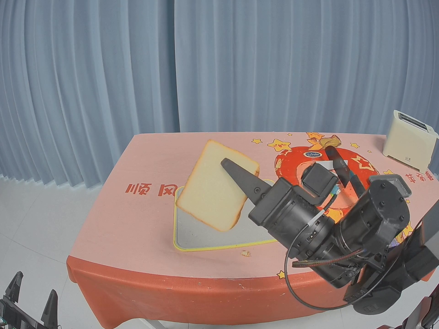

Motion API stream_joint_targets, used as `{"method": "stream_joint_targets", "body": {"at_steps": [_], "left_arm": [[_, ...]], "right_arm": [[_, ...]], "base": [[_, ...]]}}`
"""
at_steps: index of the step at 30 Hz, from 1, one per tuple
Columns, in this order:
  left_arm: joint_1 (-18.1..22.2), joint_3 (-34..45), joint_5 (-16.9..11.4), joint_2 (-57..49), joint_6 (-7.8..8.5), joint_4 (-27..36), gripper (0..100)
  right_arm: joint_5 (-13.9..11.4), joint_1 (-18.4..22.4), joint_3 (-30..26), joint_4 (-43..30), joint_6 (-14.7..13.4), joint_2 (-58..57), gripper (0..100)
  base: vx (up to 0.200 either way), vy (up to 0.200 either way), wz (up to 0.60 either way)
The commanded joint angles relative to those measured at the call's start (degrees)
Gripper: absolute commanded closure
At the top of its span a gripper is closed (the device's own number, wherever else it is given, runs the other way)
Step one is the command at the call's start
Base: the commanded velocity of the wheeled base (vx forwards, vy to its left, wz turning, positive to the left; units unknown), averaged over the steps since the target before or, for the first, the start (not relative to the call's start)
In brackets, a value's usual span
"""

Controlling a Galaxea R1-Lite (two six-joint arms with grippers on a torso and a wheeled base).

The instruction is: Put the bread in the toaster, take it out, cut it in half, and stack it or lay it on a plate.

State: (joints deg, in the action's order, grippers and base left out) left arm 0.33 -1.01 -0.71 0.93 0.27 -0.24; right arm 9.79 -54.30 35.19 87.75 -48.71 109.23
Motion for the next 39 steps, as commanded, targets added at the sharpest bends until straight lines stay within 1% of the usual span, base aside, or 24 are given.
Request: {"method": "stream_joint_targets", "body": {"at_steps": [1, 3, 4, 5, 6, 7, 8, 9, 10, 11, 13, 17, 20, 22, 23, 24, 27, 28, 31, 34, 35, 39], "left_arm": [[0.02, 1.01, 0.0, -0.93, 0.0, -0.02, 0], [0.02, 1.01, 0.0, -0.93, 0.0, -0.02, 0], [0.02, 1.01, 0.0, -0.93, 0.0, -0.02, 0], [0.02, 1.01, 0.0, -0.93, 0.0, -0.02, 0], [0.02, 1.01, 0.0, -0.93, 0.0, -0.02, 0], [0.02, 1.01, 0.0, -0.93, 0.0, -0.02, 0], [0.02, 1.01, 0.0, -0.93, 0.0, -0.02, 0], [0.02, 1.01, 0.0, -0.93, 0.0, -0.02, 0], [0.02, 1.01, 0.0, -0.93, 0.0, -0.02, 0], [0.02, 1.01, 0.0, -0.93, 0.0, -0.02, 0], [0.02, 1.01, 0.0, -0.93, 0.0, -0.02, 0], [0.02, 1.01, 0.0, -0.93, 0.0, -0.02, 0], [0.02, 1.01, 0.0, -0.93, 0.0, -0.02, 0], [0.02, 1.01, 0.0, -0.93, 0.0, -0.02, 0], [0.02, 1.01, 0.0, -0.93, 0.0, -0.02, 0], [0.02, 1.01, 0.0, -0.93, 0.0, -0.02, 0], [0.02, 1.01, 0.0, -0.93, 0.0, -0.02, 0], [0.02, 1.01, 0.0, -0.93, 0.0, -0.02, 0], [0.02, 1.01, 0.0, -0.93, 0.0, -0.02, 0], [0.02, 1.01, 0.0, -0.93, 0.0, -0.02, 0], [0.02, 1.01, 0.0, -0.93, 0.0, -0.02, 0], [0.02, 1.01, 0.0, -0.93, 0.0, 0.07, 0]], "right_arm": [[1.02, 2.18, 2.77, 0.05, -0.33, 2.13, 100], [3.22, 2.71, 4.62, 0.05, -1.03, 3.01, 100], [3.66, 2.79, 4.8, 0.05, -1.21, 3.18, 100], [5.94, 2.97, 5.76, 0.05, -2.79, 3.54, 100], [7.53, 2.79, 6.38, 0.05, -4.11, 3.8, 100], [7.53, 2.79, 6.38, 0.05, -4.11, 3.8, 100], [9.63, 2.44, 7.43, 0.05, -6.13, 4.59, 100], [10.6, 2.71, 8.49, -0.12, -7.71, 5.29, 100], [10.6, 2.71, 8.58, -0.21, -7.89, 5.38, 100], [11.13, 2.97, 9.19, -0.82, -9.21, 6.08, 100], [11.57, 3.32, 9.01, -1.09, -9.91, 7.23, 100], [13.41, 4.11, 8.93, -1.0, -9.56, 9.6, 100], [13.33, 4.55, 9.19, -1.26, -9.12, 9.51, 100], [12.89, 4.99, 9.63, -2.58, -6.48, 9.78, 100], [12.62, 5.17, 10.07, -3.72, -3.67, 9.78, 100], [12.18, 5.25, 10.6, -4.34, -1.82, 9.95, 100], [11.48, 6.57, 12.44, -6.27, 1.78, 10.74, 100], [11.57, 7.01, 13.15, -7.24, 2.22, 10.74, 100], [12.01, 7.71, 14.64, -9.17, 1.96, 10.92, 100], [12.36, 7.89, 15.25, -9.88, -2.18, 12.41, 100], [12.62, 7.71, 15.25, -10.23, -2.88, 12.5, 100], [13.41, 7.71, 15.43, -10.76, -3.14, 14.17, 100]], "base": [[0.0, 0.0, 0.0], [0.0, 0.0, 0.0], [0.0, 0.0, 0.0], [0.0, 0.0, 0.0], [0.0, 0.0, 0.0], [0.0, 0.0, 0.0], [0.0, 0.0, 0.0], [0.0, 0.0, 0.0], [0.0, 0.0, 0.0], [0.0, 0.0, 0.0], [0.0, 0.0, 0.0], [0.0, 0.0, 0.0], [0.0, 0.0, 0.0], [0.0, 0.0, 0.0], [0.0, 0.0, 0.0], [0.0, 0.0, 0.0], [0.0, 0.0, 0.0], [0.0, 0.0, 0.0], [0.0, 0.0, 0.0], [0.0, 0.0, 0.0], [0.0, 0.0, 0.0], [0.0, 0.0, 0.0]]}}
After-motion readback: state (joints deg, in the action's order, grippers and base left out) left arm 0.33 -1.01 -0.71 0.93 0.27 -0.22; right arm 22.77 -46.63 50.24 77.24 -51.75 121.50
